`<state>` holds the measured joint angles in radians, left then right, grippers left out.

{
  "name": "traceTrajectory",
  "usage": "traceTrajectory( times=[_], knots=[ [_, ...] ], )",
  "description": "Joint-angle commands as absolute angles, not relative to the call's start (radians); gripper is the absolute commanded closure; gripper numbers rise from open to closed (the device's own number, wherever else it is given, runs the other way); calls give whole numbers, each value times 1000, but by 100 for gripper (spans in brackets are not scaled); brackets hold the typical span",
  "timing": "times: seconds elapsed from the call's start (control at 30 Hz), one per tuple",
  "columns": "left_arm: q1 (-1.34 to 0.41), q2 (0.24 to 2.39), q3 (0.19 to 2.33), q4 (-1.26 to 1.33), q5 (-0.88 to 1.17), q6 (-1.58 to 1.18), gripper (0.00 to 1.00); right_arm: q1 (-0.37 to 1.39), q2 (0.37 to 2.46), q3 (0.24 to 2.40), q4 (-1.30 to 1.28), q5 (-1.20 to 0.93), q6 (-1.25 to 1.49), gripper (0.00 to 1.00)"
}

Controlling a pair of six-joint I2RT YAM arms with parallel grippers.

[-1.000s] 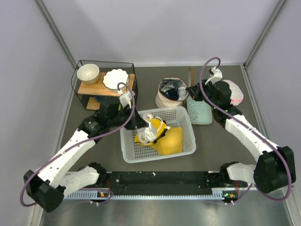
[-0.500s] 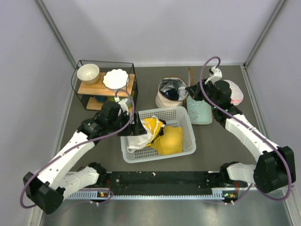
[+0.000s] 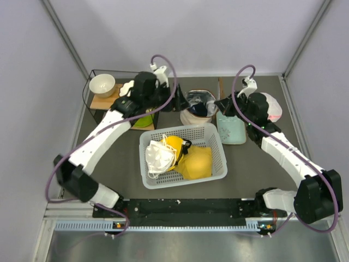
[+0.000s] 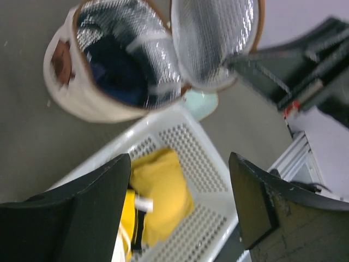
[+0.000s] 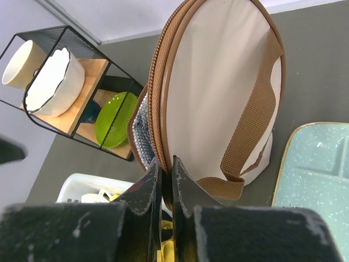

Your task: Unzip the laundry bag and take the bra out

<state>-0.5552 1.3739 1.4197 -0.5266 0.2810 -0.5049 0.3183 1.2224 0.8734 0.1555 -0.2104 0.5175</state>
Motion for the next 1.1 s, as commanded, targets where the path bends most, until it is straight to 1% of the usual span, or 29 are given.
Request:
traceTrajectory(
  times=[0.0, 0.03, 0.1, 0.23, 0.4, 0.47, 0.5, 0.53, 0.63, 0.73, 0.83, 0.87, 0.93, 1.0, 1.03, 1.07],
  knots=[
    [-560, 1600, 1631, -391, 377, -494, 24, 314, 1215, 952, 173, -244, 525, 100],
    [-563, 1638, 1669, -391, 417, -495, 25, 316, 1219, 957, 169, -251, 526, 100],
    [-571, 1738, 1760, -387, 417, -497, 31, 316, 1232, 969, 169, -258, 526, 100],
    [-581, 1905, 1862, -384, 342, -497, 39, 314, 1235, 983, 153, -258, 519, 100],
    [-591, 2017, 1891, -383, 264, -479, 42, 314, 1215, 980, 135, -247, 512, 100],
    [-600, 2057, 1893, -402, 212, -448, 39, 316, 1213, 979, 130, -249, 511, 100],
    [-610, 2068, 1888, -408, 195, -440, 36, 316, 1212, 977, 127, -247, 511, 100],
    [-615, 2091, 1884, -411, 178, -434, 26, 316, 1212, 976, 127, -247, 508, 100],
    [-633, 2141, 1878, -432, 111, -414, 18, 316, 1218, 974, 124, -247, 508, 100],
    [-641, 2184, 1873, -437, 87, -411, 18, 316, 1215, 974, 126, -248, 509, 100],
    [-644, 2213, 1871, -437, 63, -413, 22, 314, 1206, 977, 118, -241, 506, 100],
    [-644, 2220, 1871, -439, 61, -413, 28, 314, 1203, 974, 120, -239, 505, 100],
    [-646, 2238, 1871, -440, 58, -400, 37, 316, 1197, 971, 118, -233, 503, 100],
    [-644, 2247, 1873, -452, 61, -391, 65, 318, 1192, 965, 120, -227, 505, 100],
    [-646, 2249, 1876, -459, 60, -385, 75, 314, 1189, 959, 121, -226, 508, 100],
    [-646, 2246, 1882, -465, 61, -384, 91, 314, 1187, 956, 123, -224, 508, 100]
  ],
)
